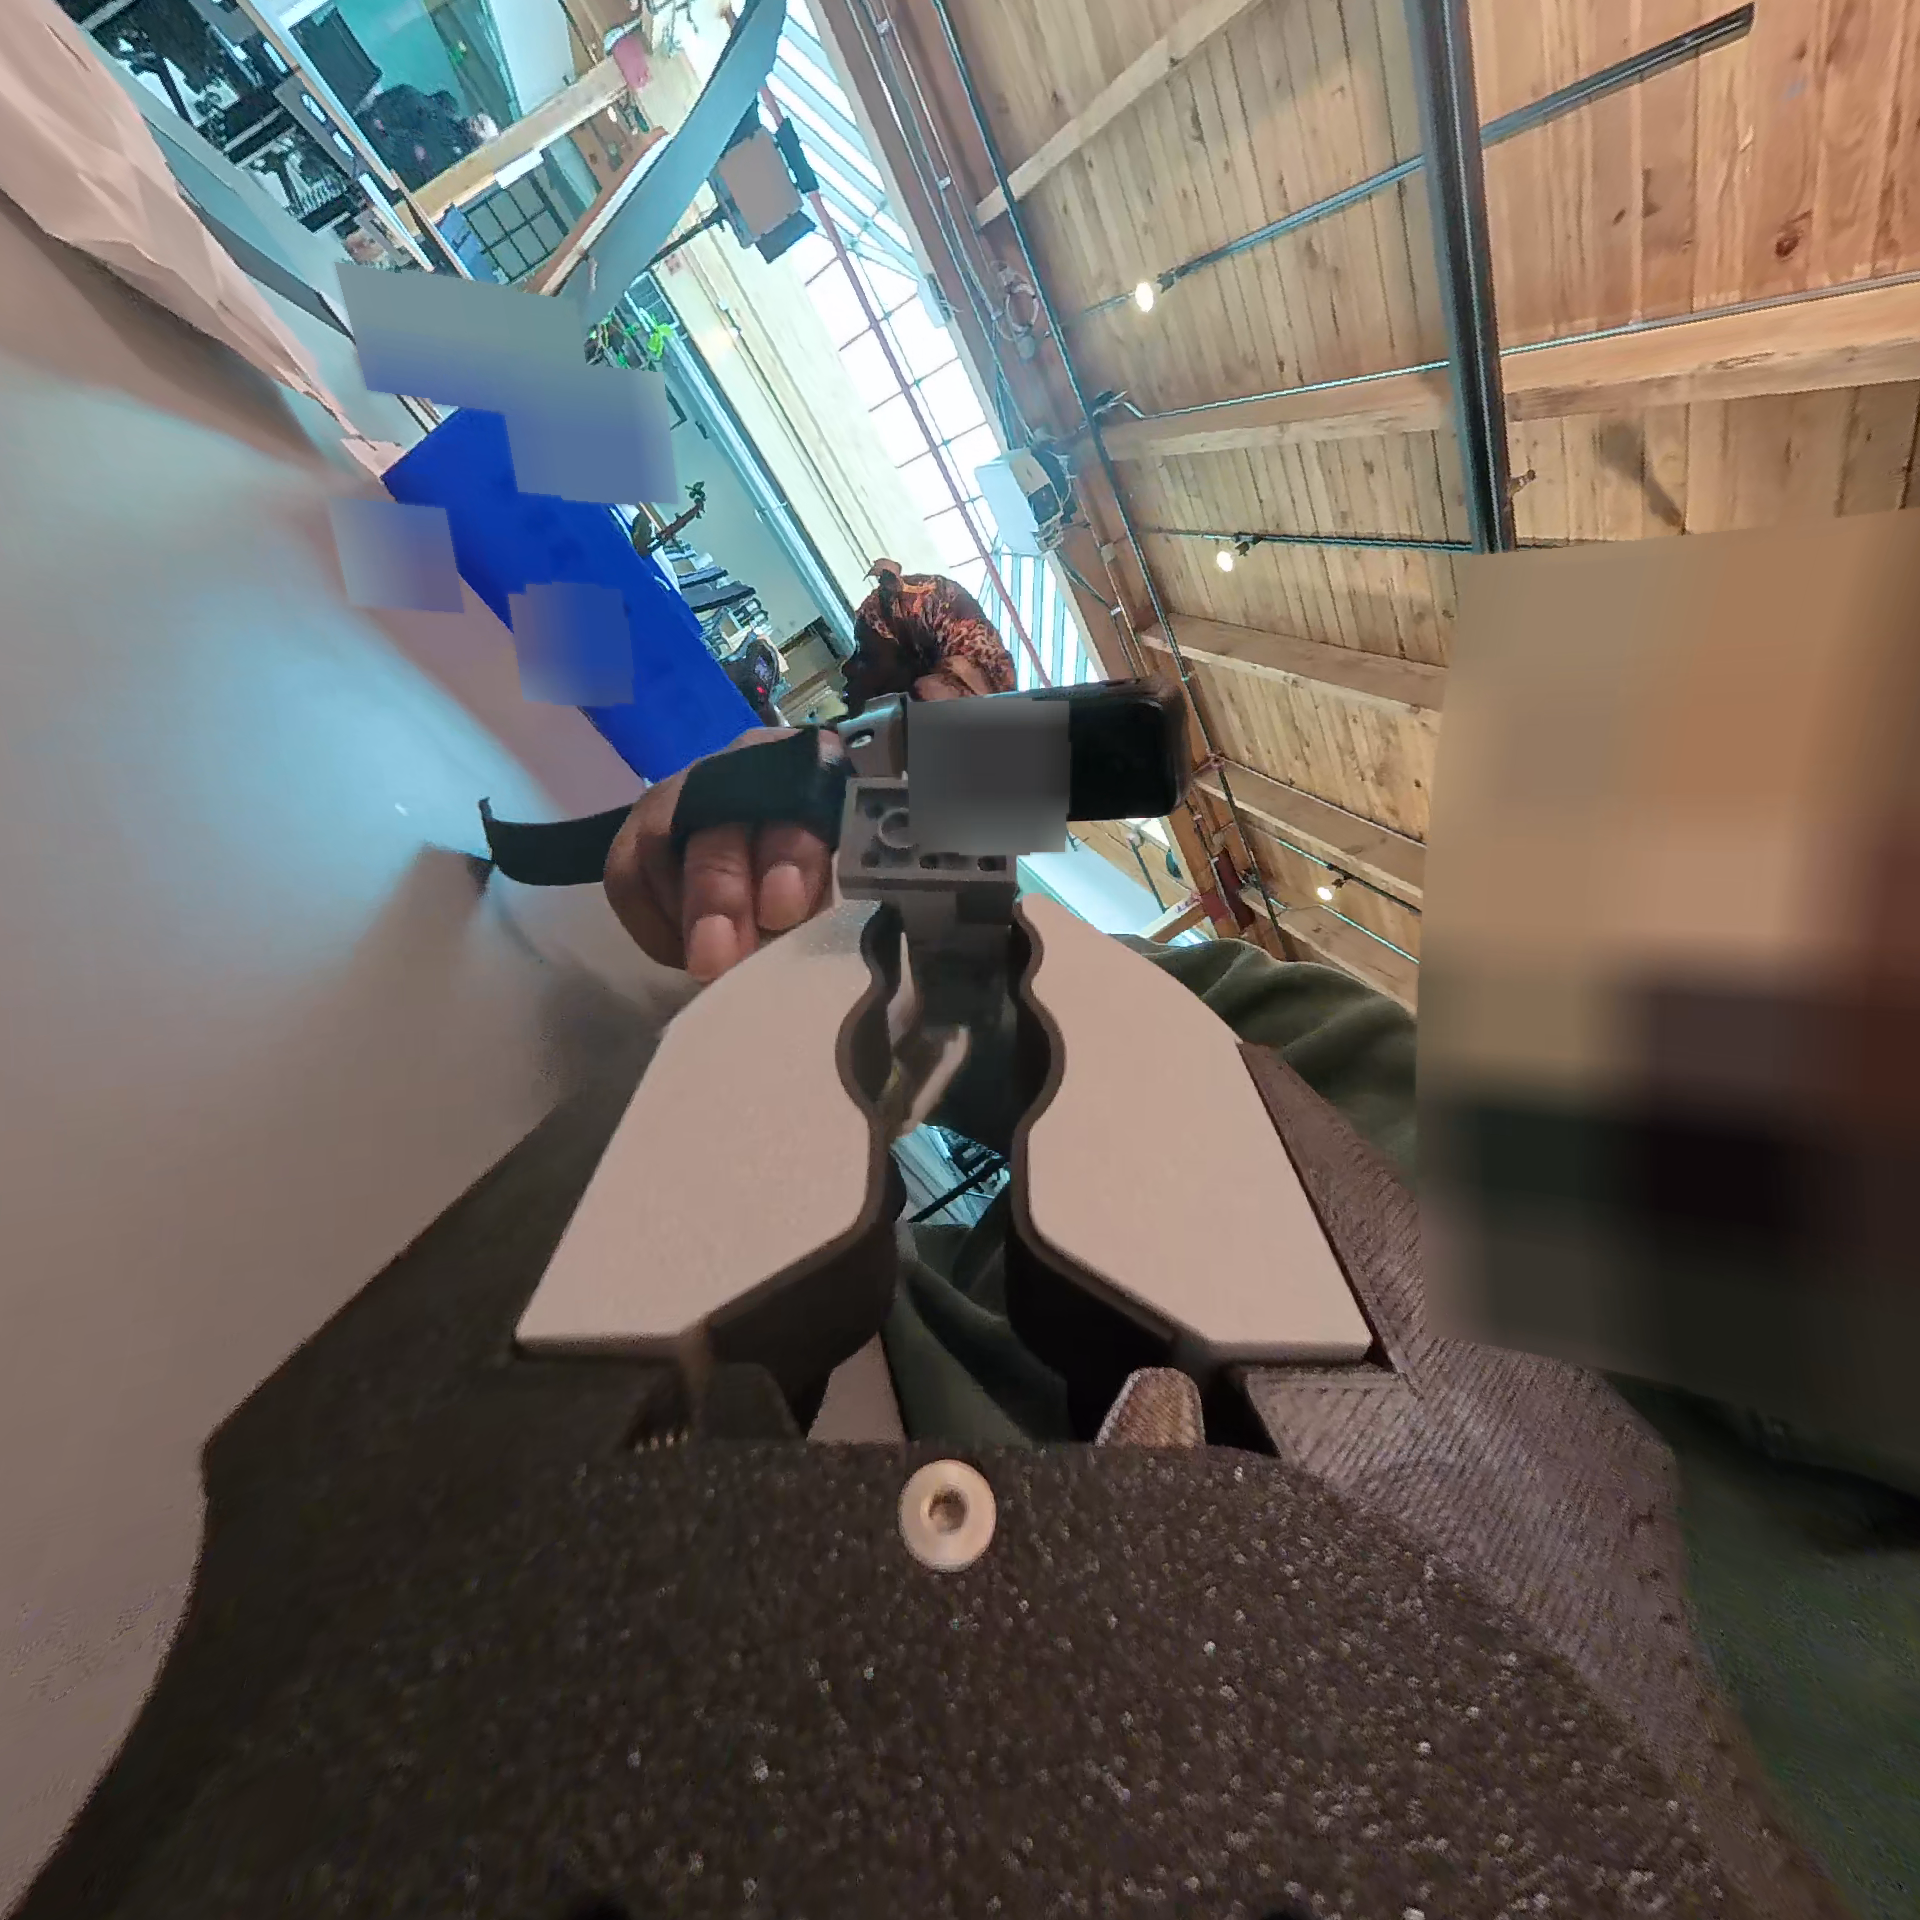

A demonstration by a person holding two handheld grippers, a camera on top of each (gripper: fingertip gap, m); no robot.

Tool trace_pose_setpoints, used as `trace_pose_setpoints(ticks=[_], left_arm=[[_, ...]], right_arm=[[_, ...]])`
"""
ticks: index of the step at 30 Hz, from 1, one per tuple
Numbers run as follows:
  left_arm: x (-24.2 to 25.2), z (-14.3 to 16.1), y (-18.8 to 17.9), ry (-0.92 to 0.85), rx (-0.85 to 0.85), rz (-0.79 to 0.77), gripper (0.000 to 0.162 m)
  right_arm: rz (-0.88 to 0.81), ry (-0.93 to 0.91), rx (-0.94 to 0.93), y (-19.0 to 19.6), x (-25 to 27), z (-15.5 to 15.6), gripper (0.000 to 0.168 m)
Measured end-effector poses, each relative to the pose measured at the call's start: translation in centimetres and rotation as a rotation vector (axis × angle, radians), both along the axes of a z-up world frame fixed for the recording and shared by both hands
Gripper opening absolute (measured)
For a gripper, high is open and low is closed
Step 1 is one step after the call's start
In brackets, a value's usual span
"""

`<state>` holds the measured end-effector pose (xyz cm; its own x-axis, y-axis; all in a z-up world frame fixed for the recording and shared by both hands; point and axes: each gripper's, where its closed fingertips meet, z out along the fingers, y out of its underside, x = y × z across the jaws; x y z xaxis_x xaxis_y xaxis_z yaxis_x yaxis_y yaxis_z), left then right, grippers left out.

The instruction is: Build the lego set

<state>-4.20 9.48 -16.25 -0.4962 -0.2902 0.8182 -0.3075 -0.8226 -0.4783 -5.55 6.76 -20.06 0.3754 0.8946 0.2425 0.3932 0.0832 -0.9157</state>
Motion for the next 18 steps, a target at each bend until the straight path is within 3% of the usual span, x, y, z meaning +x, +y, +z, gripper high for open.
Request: trace_pose_setpoints(ticks=[18], left_arm=[[2.1,-3.1,0.3,0.234,0.112,0.027,0.030]], right_arm=[[-0.020,0.097,-0.066,-0.7,1.4,-0.3,0.014]])
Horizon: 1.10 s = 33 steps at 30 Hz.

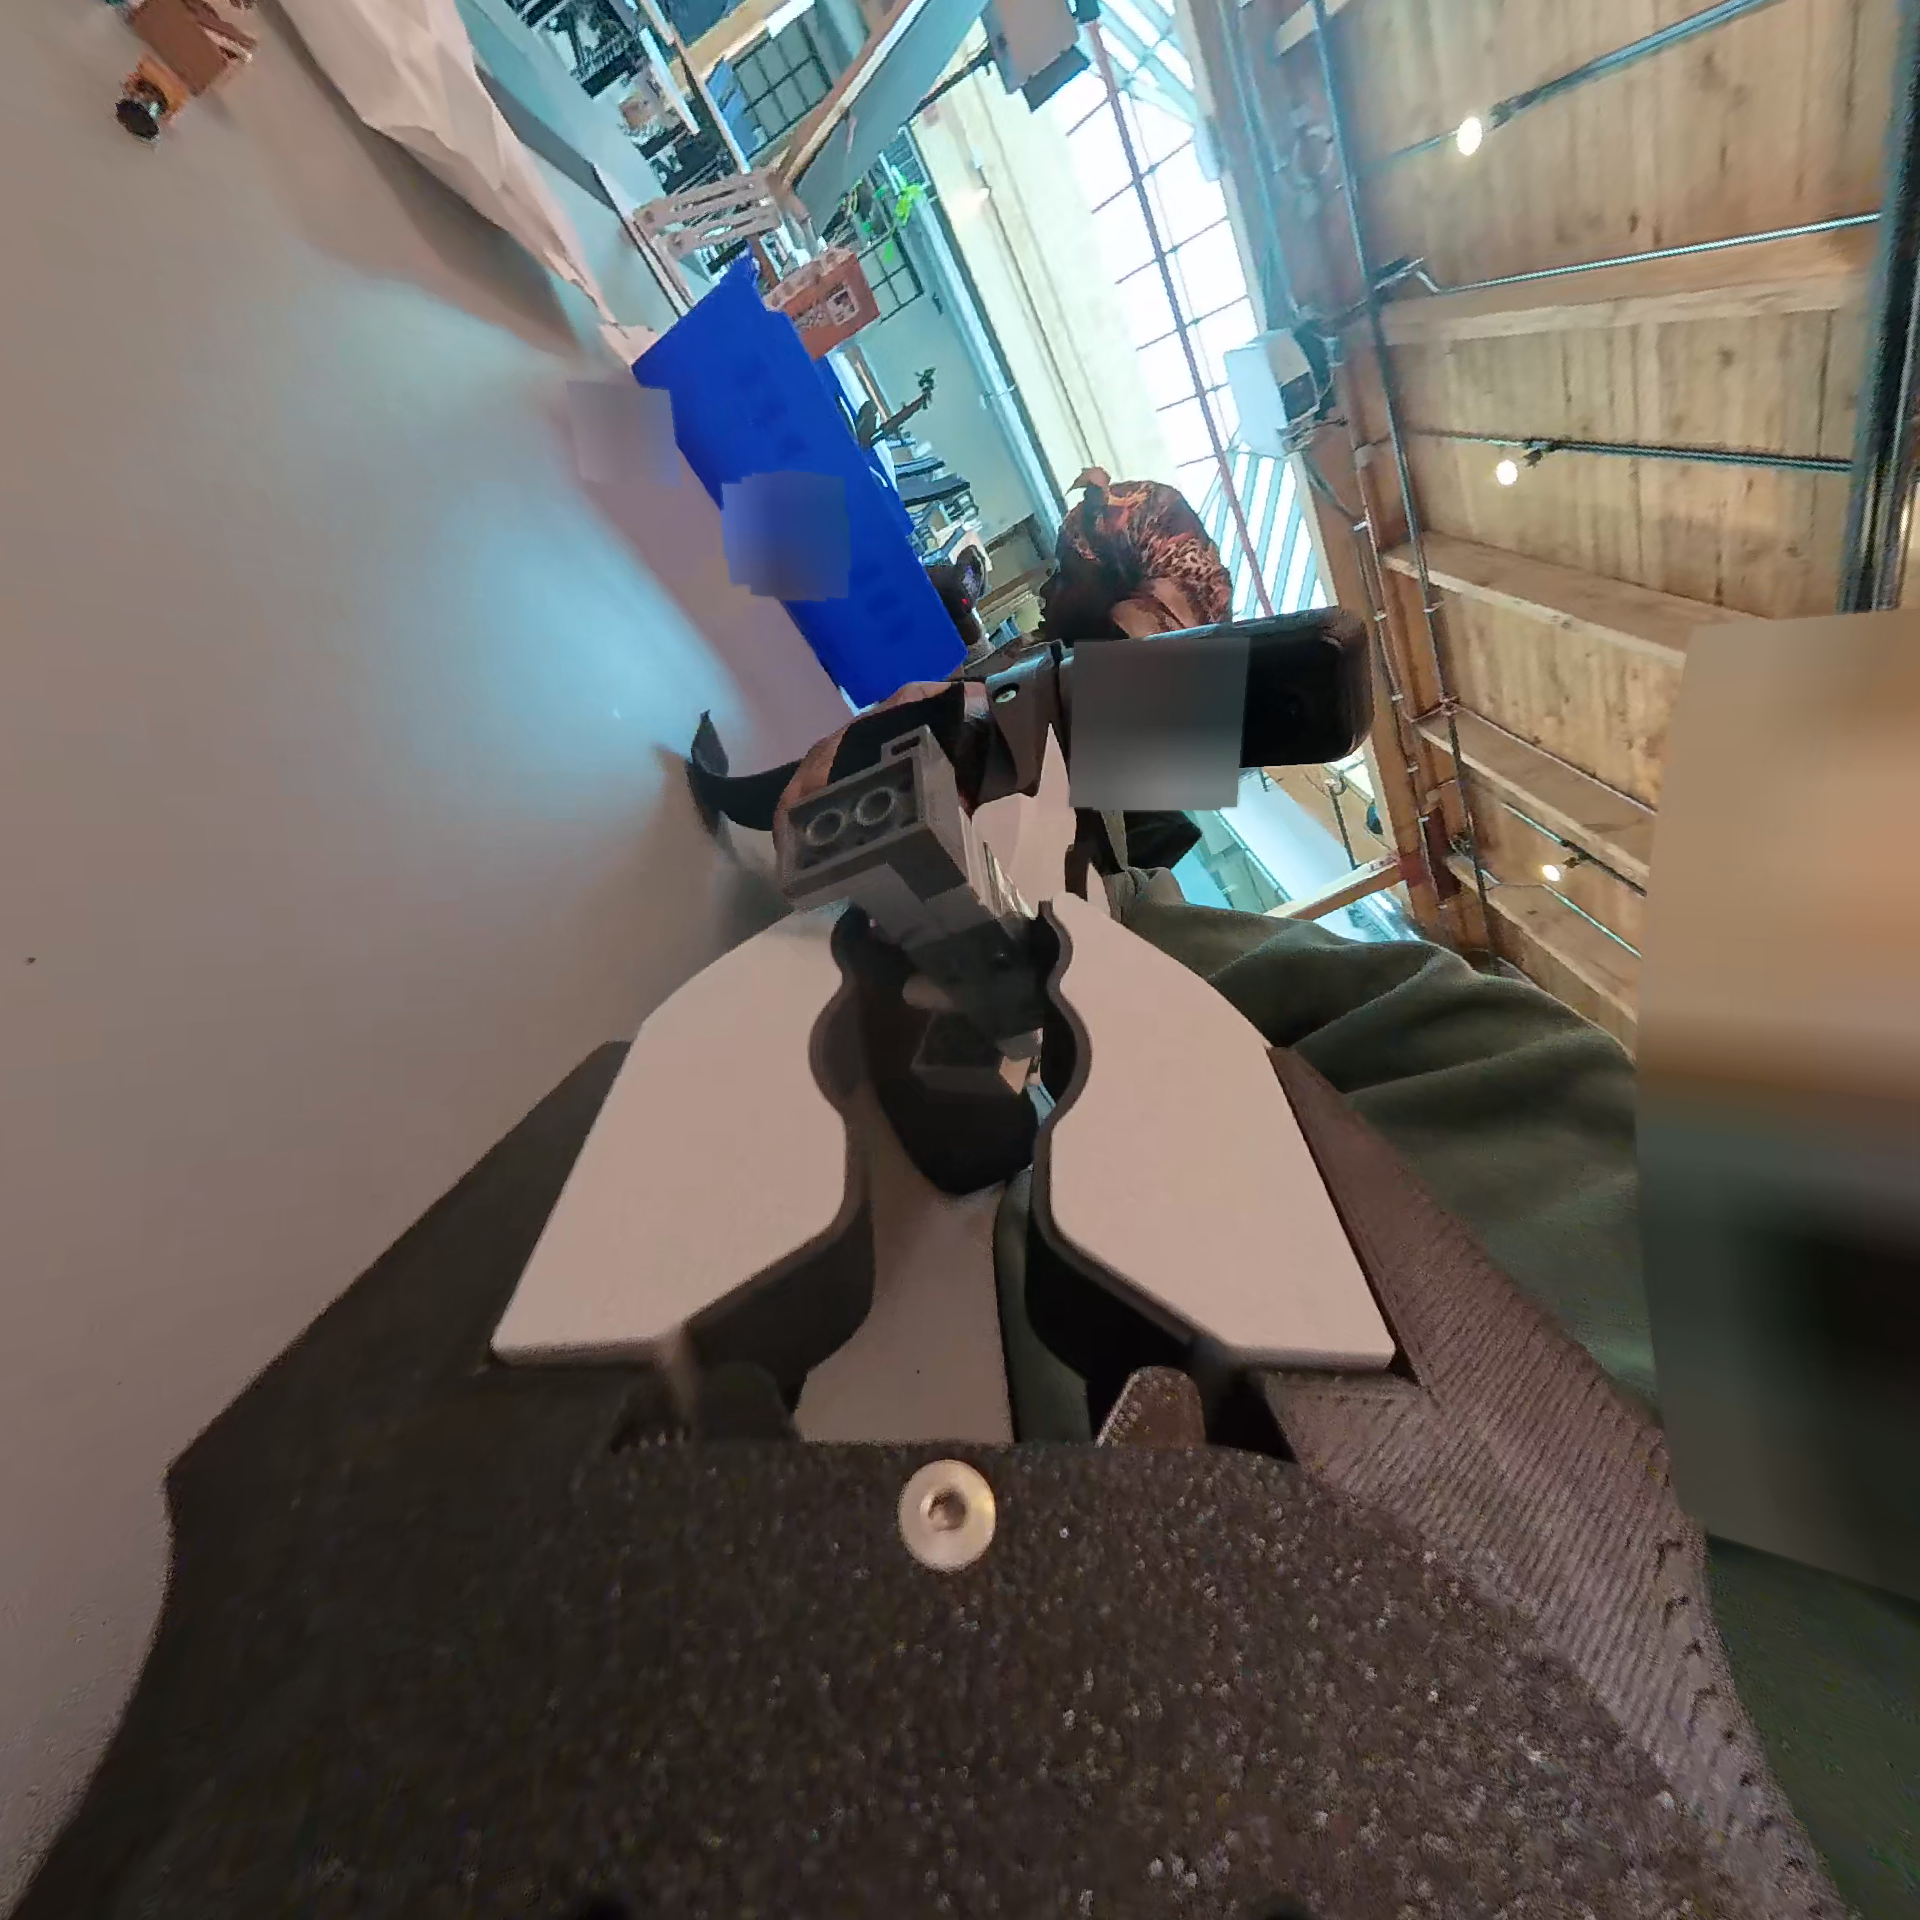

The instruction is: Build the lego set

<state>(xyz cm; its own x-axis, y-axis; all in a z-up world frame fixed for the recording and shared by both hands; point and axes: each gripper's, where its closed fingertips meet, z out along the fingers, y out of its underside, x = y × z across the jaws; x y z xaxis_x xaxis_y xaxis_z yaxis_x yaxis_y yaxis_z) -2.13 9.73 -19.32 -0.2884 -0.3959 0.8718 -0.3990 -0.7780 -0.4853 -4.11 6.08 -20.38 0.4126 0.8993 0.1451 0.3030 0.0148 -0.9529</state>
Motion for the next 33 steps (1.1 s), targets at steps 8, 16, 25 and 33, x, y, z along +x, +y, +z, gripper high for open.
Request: trace_pose_setpoints(ticks=[8,16,25,33], left_arm=[[0.9,-3.5,0.1,0.254,0.147,-0.151,0.027],[2.0,-5.0,1.0,0.417,0.298,-0.210,0.024],[3.9,-5.7,1.7,0.477,0.432,-0.196,0.028],[3.4,-5.1,2.5,0.396,0.613,-0.145,0.028]], right_arm=[[-0.016,-0.111,-0.105,0.6,1.3,-2.6,0.014],[-0.107,-0.179,-0.107,1.7,3.9,-3.5,0.014],[-0.201,-0.165,-0.133,3.3,5.6,-3.8,0.014],[-0.252,-0.177,-0.166,3.5,7.7,-4.3,0.014]])
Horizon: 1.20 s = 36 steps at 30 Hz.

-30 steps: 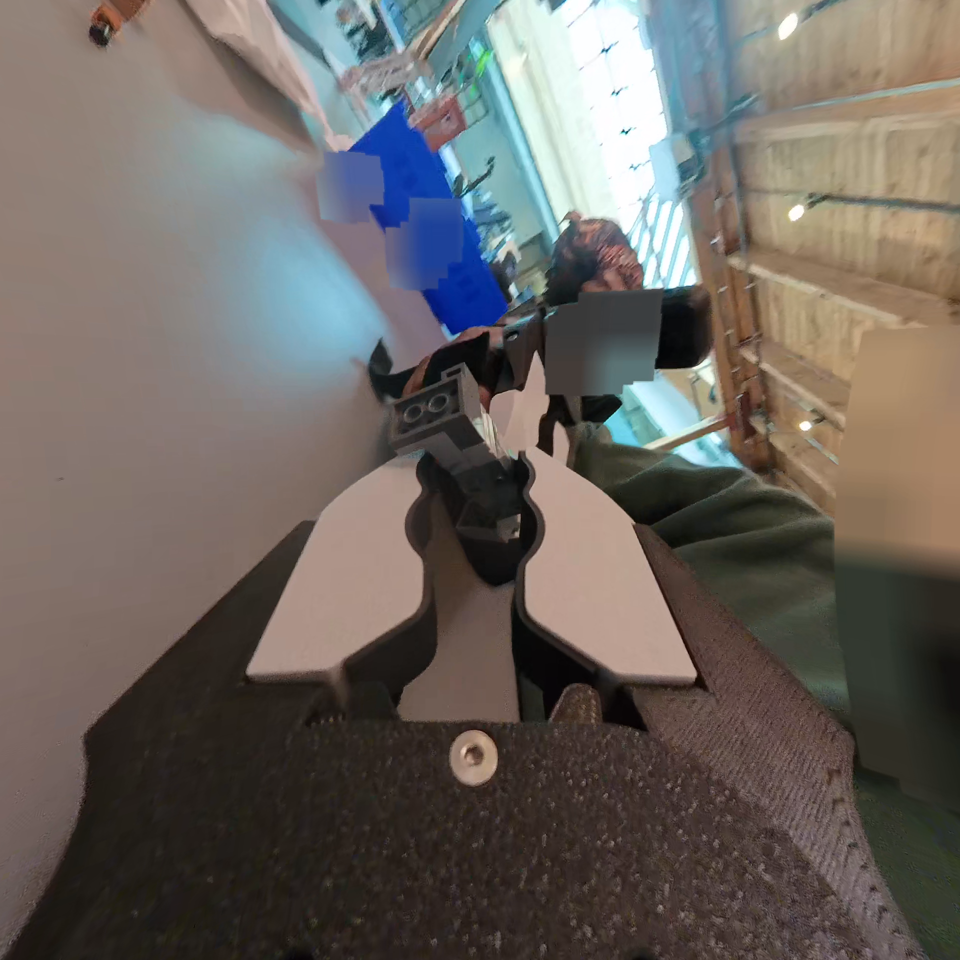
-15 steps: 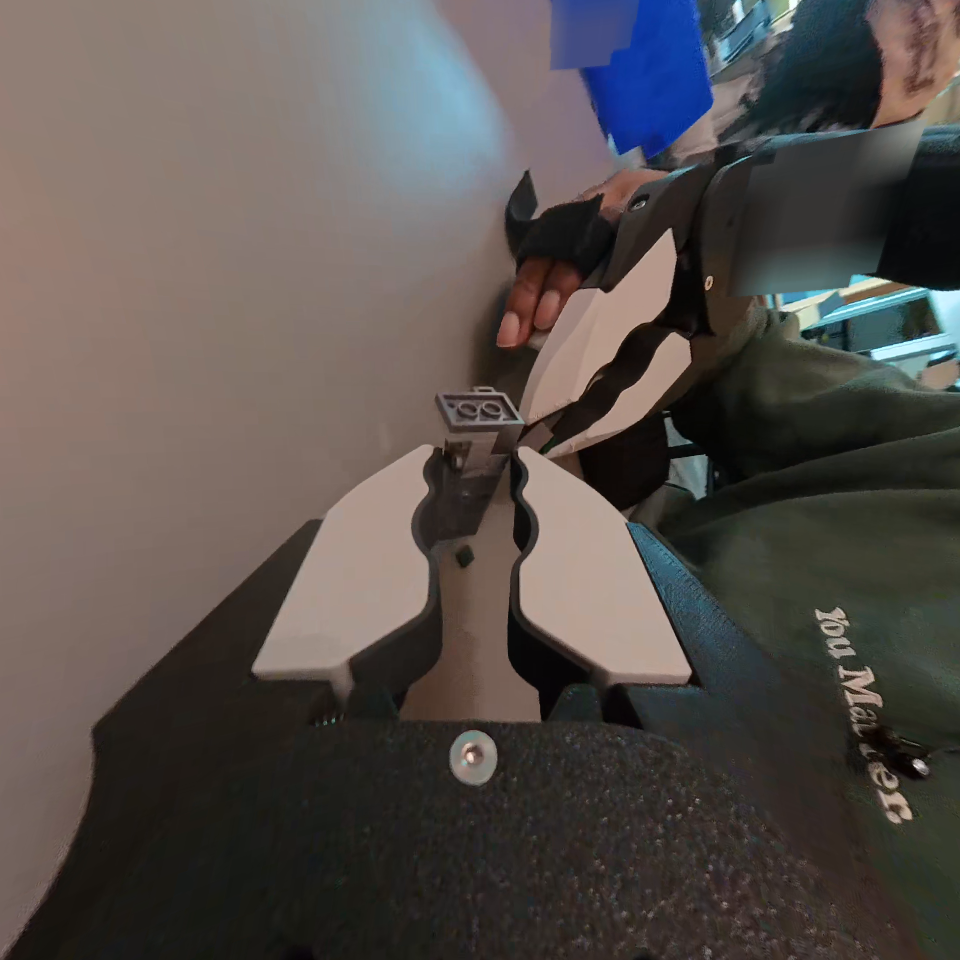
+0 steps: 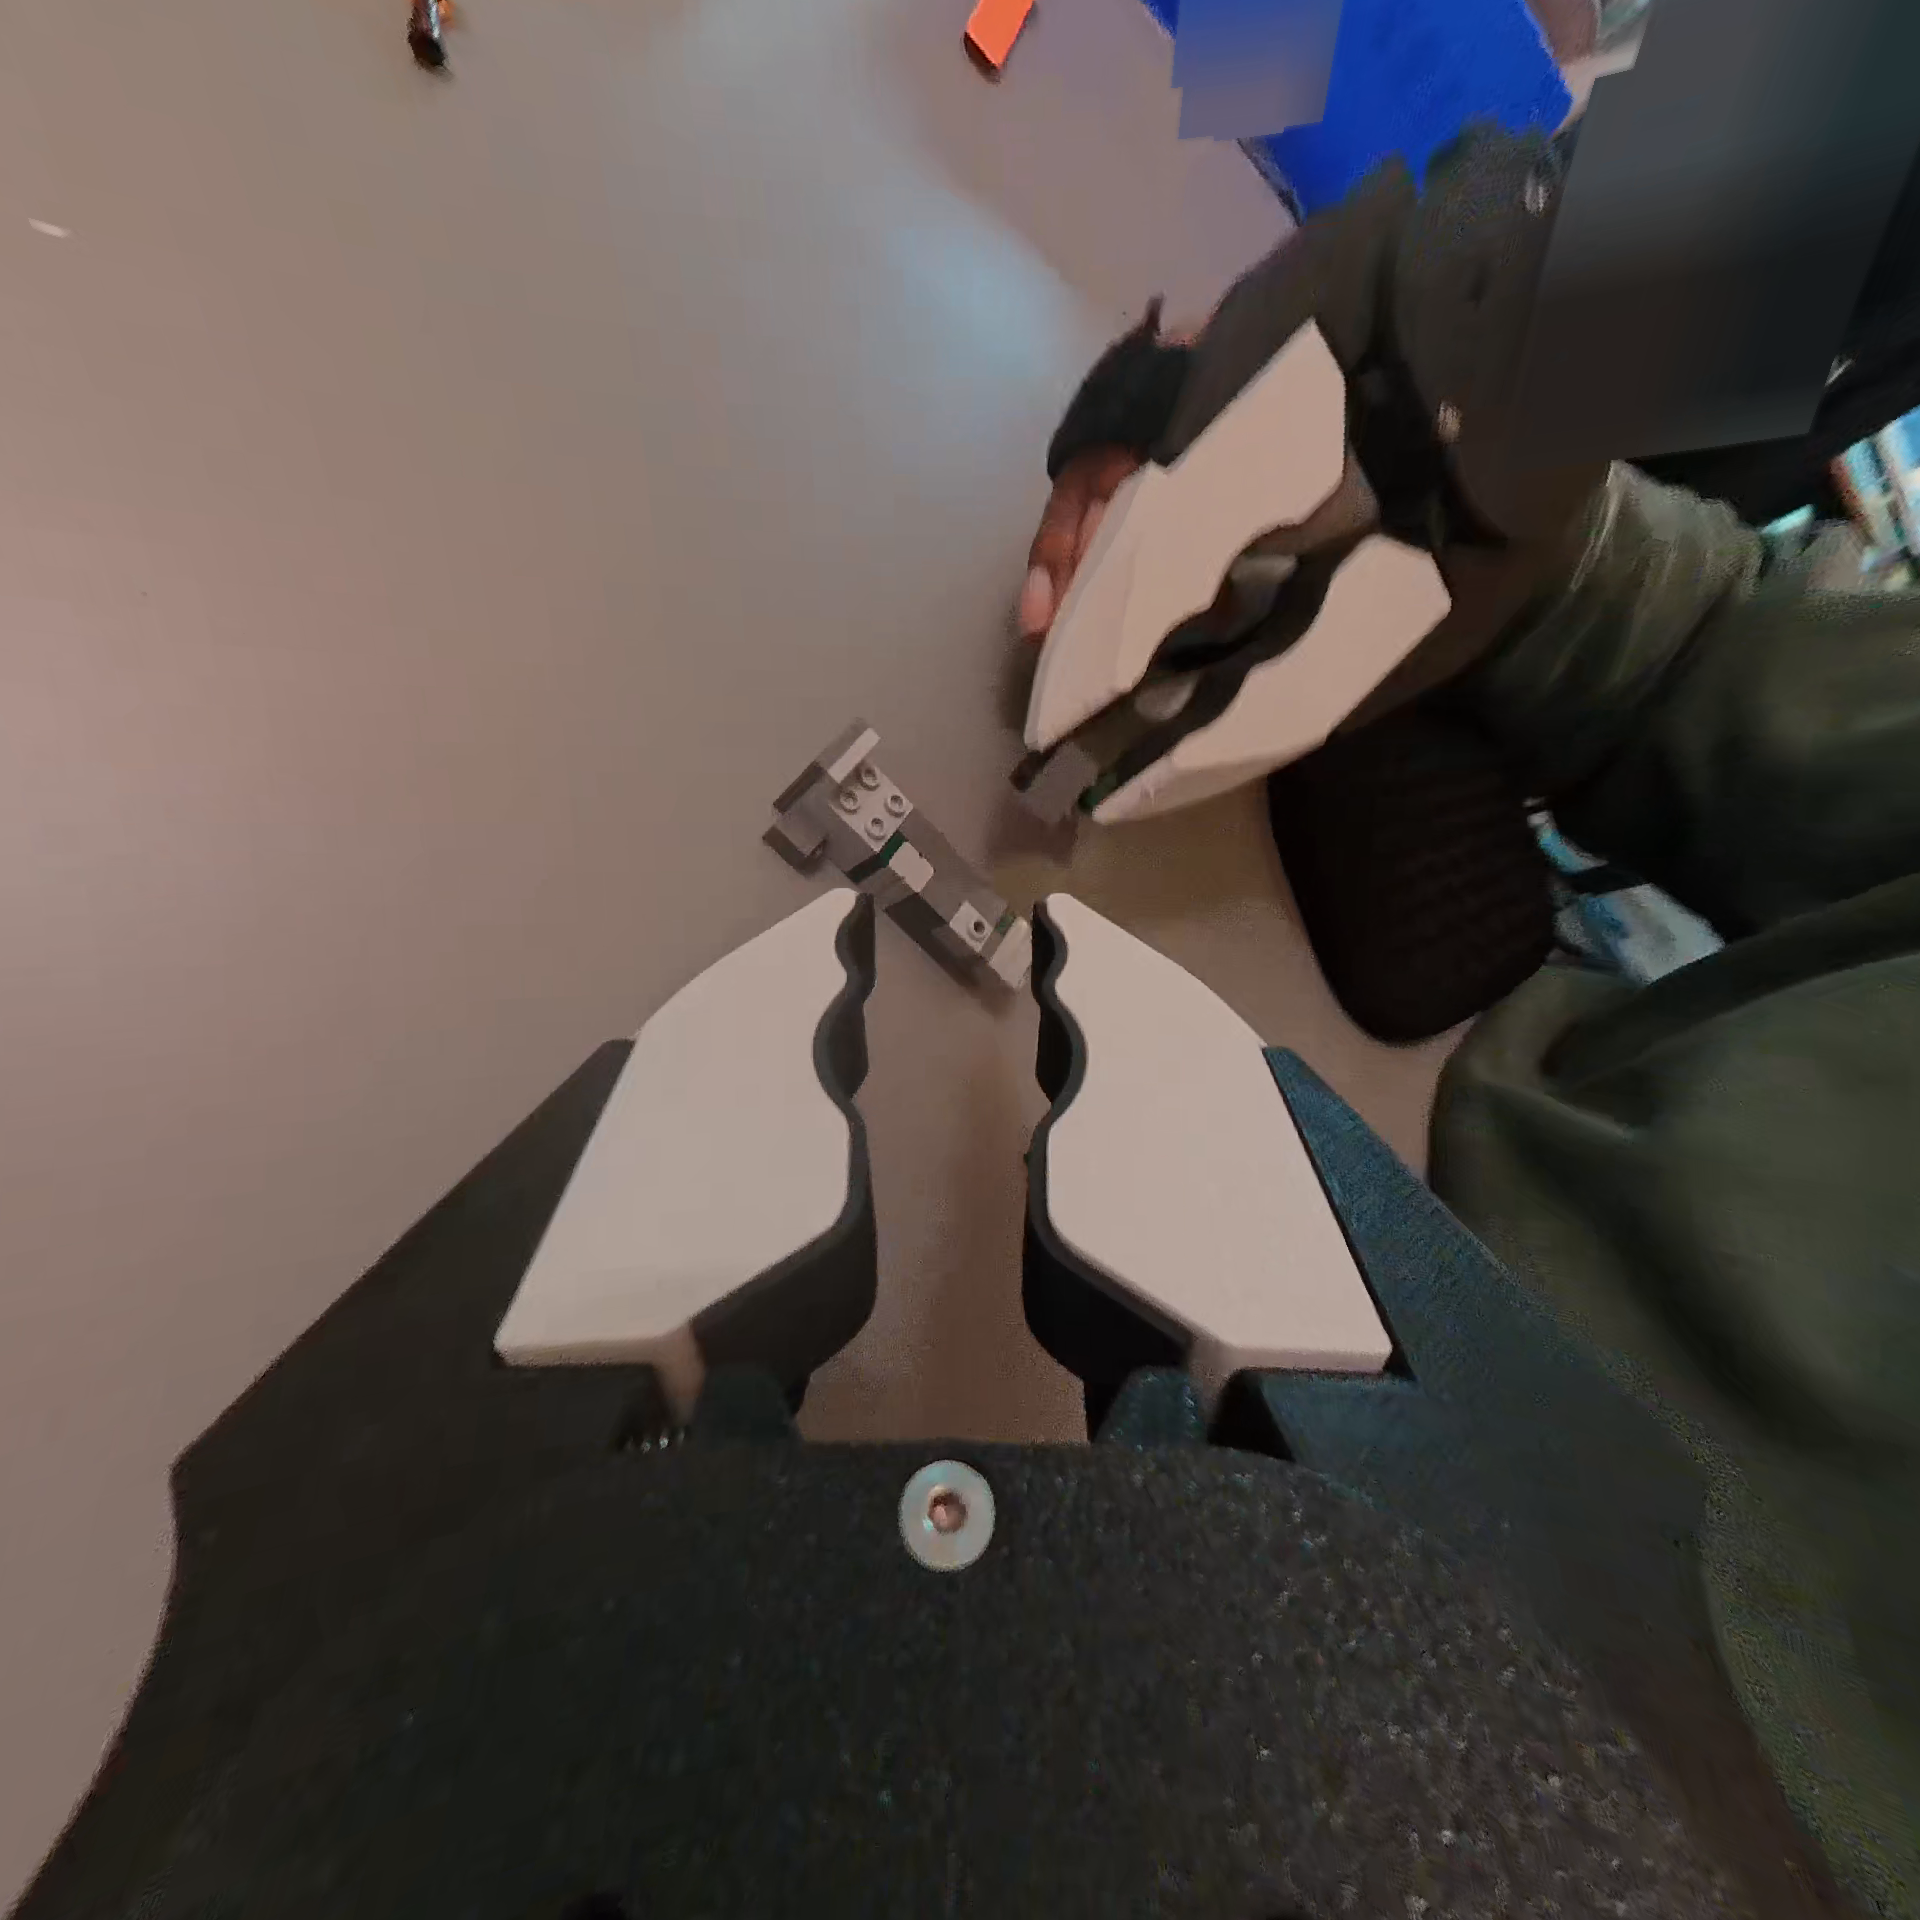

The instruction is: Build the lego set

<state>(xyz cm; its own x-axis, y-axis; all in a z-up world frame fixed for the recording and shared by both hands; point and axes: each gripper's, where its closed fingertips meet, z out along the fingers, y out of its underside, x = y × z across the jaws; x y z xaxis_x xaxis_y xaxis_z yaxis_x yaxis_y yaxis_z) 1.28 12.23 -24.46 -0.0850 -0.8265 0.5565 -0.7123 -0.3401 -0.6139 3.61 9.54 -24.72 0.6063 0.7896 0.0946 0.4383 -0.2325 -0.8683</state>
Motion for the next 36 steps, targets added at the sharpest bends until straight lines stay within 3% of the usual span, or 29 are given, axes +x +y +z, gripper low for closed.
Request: trace_pose_setpoints(ticks=[9,18,23,27,29,31,34,36], left_arm=[[-1.6,-2.9,-2.8,0.047,0.279,-0.086,0.028],[0.9,-2.6,-3.2,-0.017,0.211,-0.051,0.028],[0.3,-2.0,-1.6,-0.047,0.217,0.004,0.028],[-0.9,-0.4,-1.4,-0.163,0.269,0.032,0.029],[-1.2,1.1,-2.4,-0.268,0.187,0.030,0.032],[-1.8,3.6,-4.1,-0.391,-0.025,0.003,0.032],[-2.8,7.2,-5.3,-0.513,-0.382,-0.007,0.037],[-2.9,7.7,-5.6,-0.522,-0.471,0.008,0.038]], right_arm=[[-0.034,-0.104,-0.061,0.4,1.5,-1.9,0.014],[-0.034,-0.203,-0.023,3.5,0.3,-2.3,0.014],[-0.053,-0.141,0.036,5.4,0.6,-0.6,0.014],[0.059,0.102,0.186,3.2,-0.9,3.5,0.014],[0.144,0.246,0.243,1.2,-2.0,6.0,0.014],[0.221,0.323,0.273,-0.8,-3.0,7.7,0.014],[0.288,0.341,0.320,-2.6,-4.4,8.9,0.014],[0.314,0.305,0.358,-3.3,-5.5,9.2,0.014]])
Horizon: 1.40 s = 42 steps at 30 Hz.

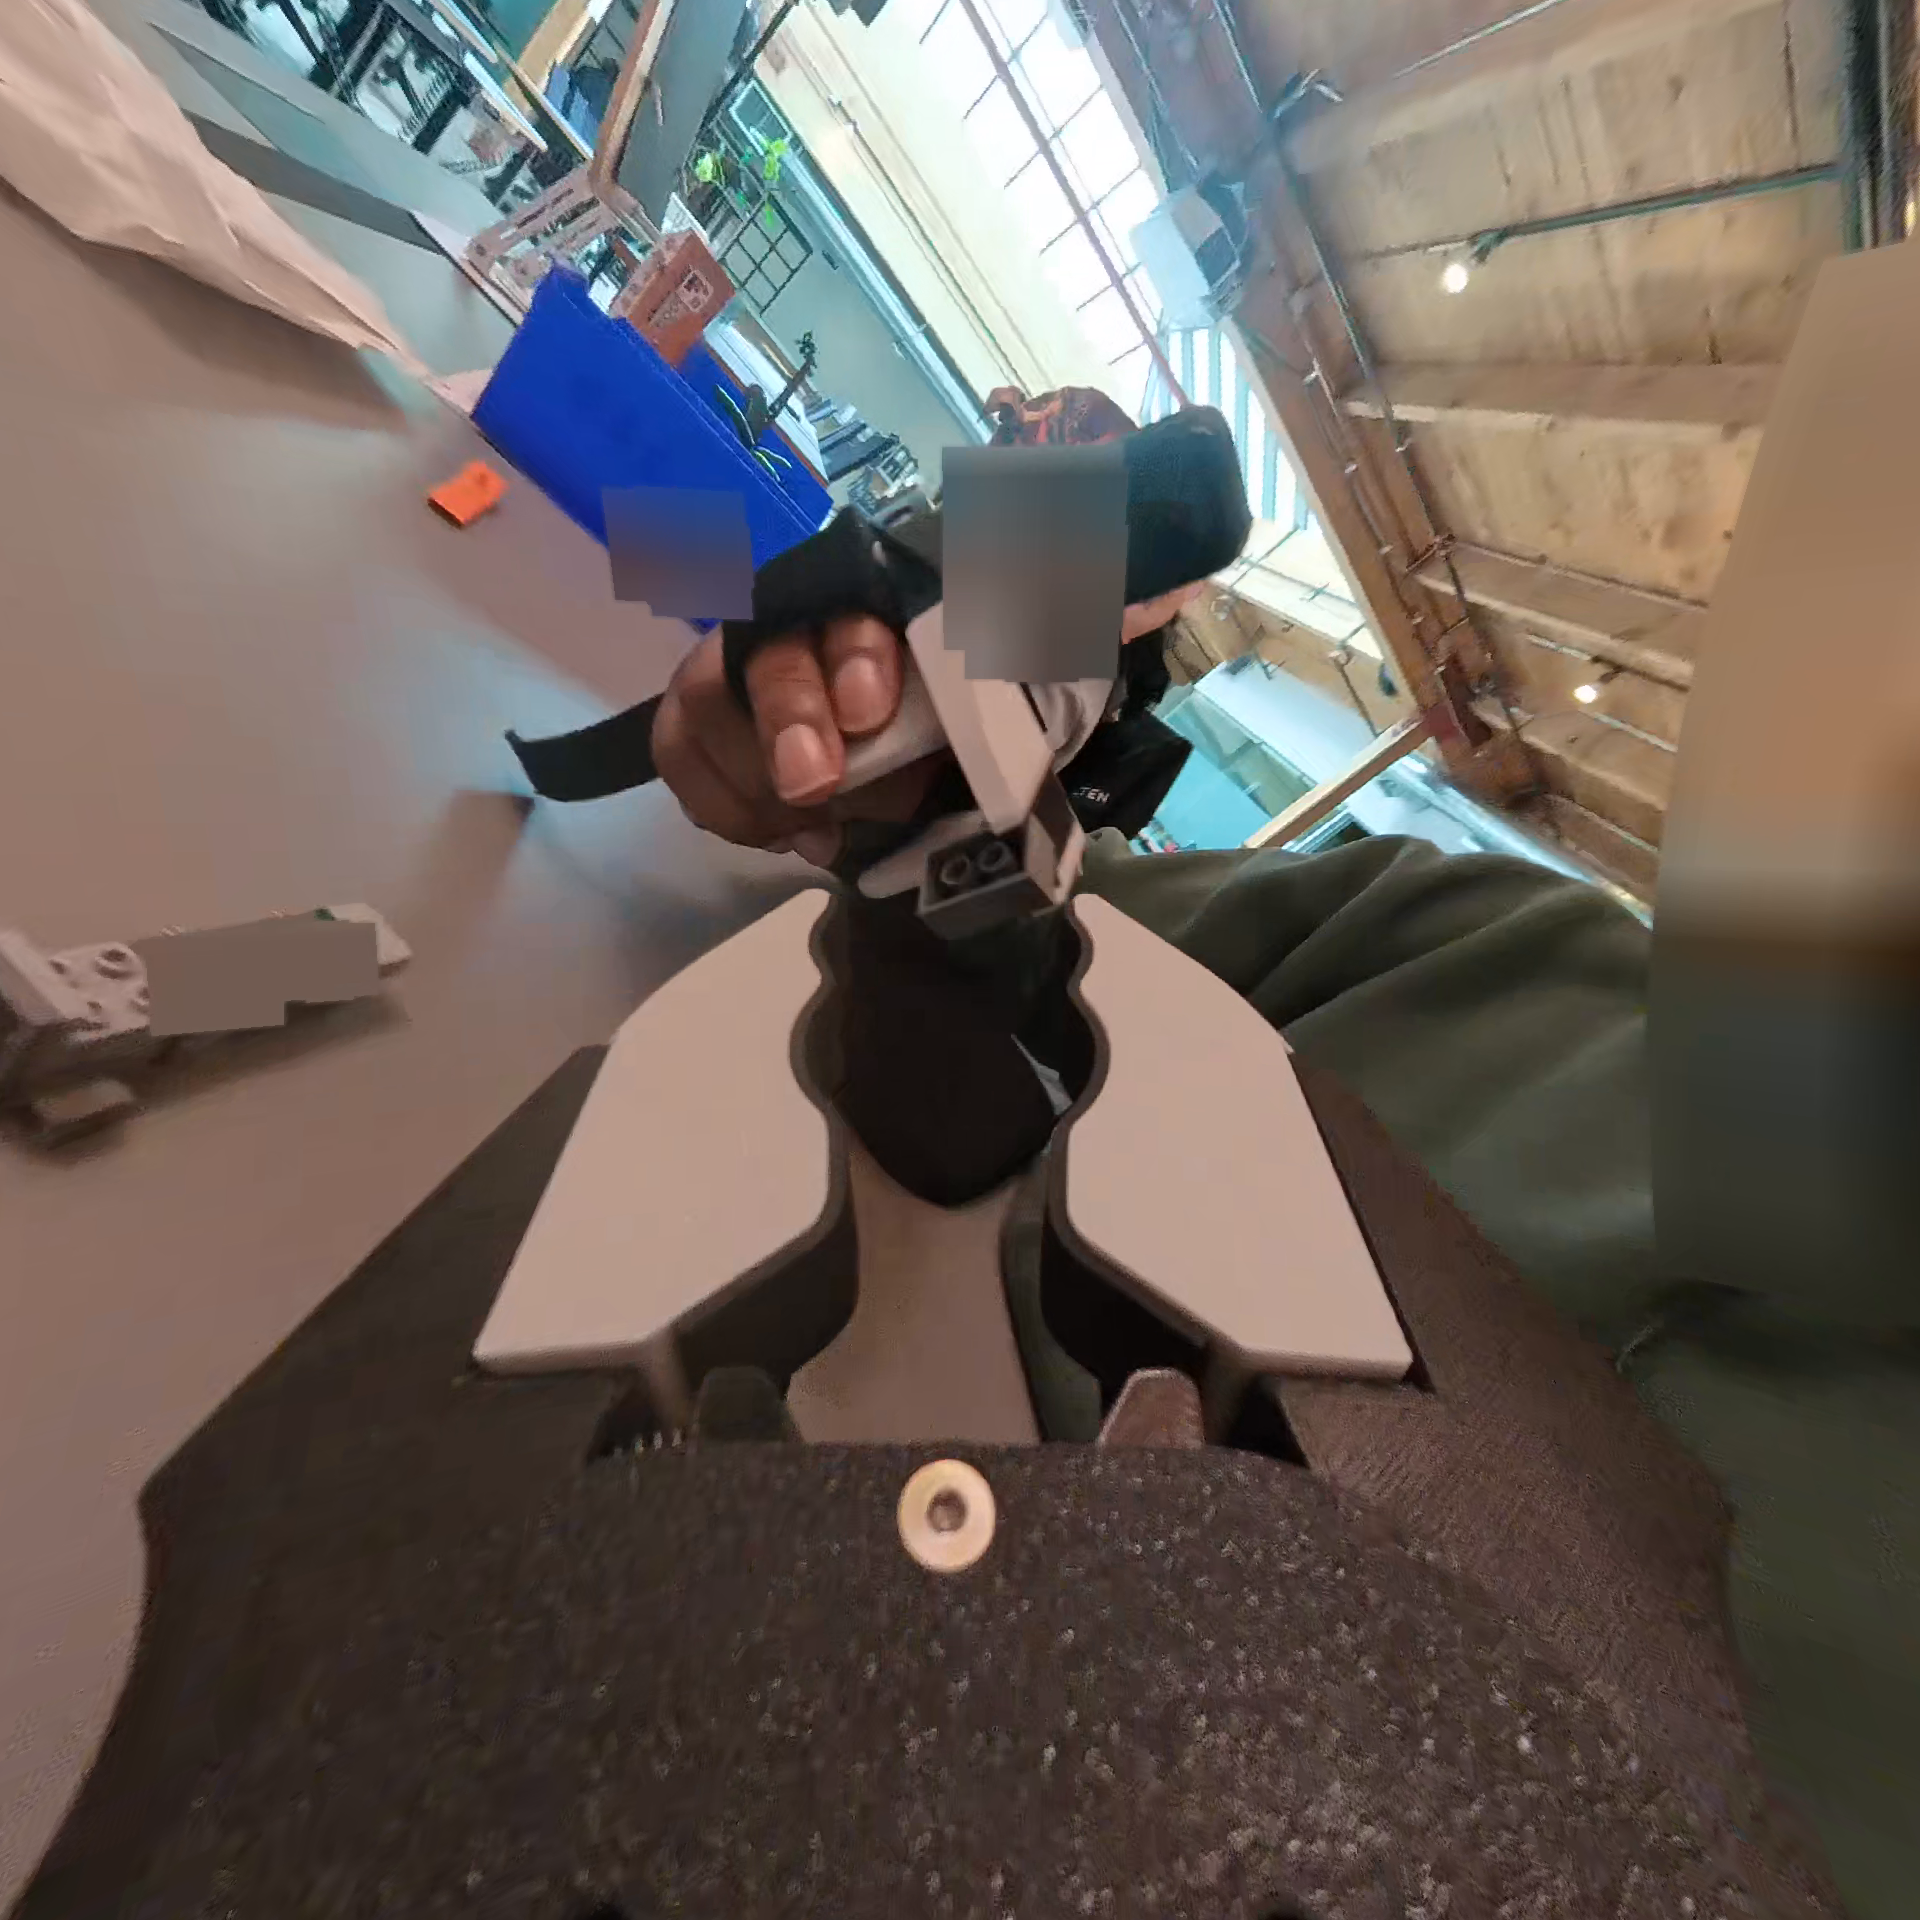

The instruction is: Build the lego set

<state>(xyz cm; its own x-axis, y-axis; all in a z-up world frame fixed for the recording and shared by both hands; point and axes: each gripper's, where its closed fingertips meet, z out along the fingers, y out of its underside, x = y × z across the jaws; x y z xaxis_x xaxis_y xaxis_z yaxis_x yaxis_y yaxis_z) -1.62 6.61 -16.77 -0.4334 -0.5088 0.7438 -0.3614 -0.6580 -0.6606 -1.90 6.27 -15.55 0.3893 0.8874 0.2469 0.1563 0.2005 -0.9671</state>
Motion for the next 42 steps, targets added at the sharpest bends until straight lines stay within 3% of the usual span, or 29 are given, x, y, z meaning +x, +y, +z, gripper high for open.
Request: trace_pose_setpoints(ticks=[5,9,21,31,42], left_arm=[[-0.5,0.6,-1.5,-0.015,-0.147,-0.069,0.041],[-0.9,0.3,-1.8,-0.007,-0.207,-0.094,0.027],[-1.4,-1.6,-2.0,0.102,-0.053,-0.087,0.027],[-2.2,-0.5,-1.6,0.021,-0.111,-0.125,0.033],[-1.8,-1.3,-1.2,0.059,-0.034,-0.061,0.025]], right_arm=[[-0.012,-0.127,0.121,-0.4,-1.9,-0.2,0.014],[-0.026,-0.177,0.185,-0.3,-2.4,-0.4,0.014],[-0.107,-0.403,0.226,-0.4,-2.5,-2.4,0.013],[-0.103,-0.379,0.280,-0.7,-2.8,-1.7,0.013],[-0.122,-0.364,0.273,-0.3,-2.8,-2.0,0.013]])
